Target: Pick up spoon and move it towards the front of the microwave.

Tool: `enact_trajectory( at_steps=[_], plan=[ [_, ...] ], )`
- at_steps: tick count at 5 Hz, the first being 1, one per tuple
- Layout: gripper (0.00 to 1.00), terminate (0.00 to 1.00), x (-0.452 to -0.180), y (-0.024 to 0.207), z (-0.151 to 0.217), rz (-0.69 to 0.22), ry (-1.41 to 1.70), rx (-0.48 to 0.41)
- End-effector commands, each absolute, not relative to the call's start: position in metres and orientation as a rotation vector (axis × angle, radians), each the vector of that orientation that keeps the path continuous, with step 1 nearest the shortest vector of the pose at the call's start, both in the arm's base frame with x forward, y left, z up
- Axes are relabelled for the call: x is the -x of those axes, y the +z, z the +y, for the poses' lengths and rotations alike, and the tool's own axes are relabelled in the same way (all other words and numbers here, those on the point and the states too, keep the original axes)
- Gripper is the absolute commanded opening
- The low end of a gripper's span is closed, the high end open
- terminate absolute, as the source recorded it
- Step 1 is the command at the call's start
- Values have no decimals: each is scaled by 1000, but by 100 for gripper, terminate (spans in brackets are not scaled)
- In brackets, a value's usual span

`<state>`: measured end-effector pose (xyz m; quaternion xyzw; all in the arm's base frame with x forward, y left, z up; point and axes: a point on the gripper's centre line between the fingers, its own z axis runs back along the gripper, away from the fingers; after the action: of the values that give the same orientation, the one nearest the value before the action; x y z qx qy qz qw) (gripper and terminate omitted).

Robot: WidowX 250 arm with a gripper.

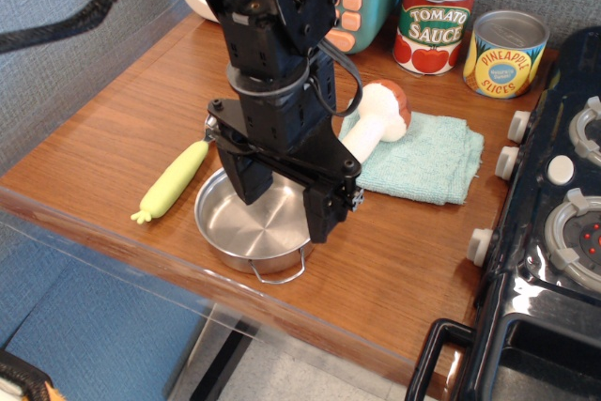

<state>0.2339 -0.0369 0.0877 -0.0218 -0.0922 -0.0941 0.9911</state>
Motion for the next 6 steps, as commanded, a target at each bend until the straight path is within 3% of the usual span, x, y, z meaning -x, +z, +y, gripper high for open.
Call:
enact_trajectory(
  at_steps=[1,3,4,6],
  plan=[
    [100,0,-234,88,-37,-185,-189,44],
    [100,0,-255,98,1,-237,-72,104],
    [100,0,-259,92,29,-238,-33,102],
    [100,0,-266,66,82,-247,37,-6]
  ],
)
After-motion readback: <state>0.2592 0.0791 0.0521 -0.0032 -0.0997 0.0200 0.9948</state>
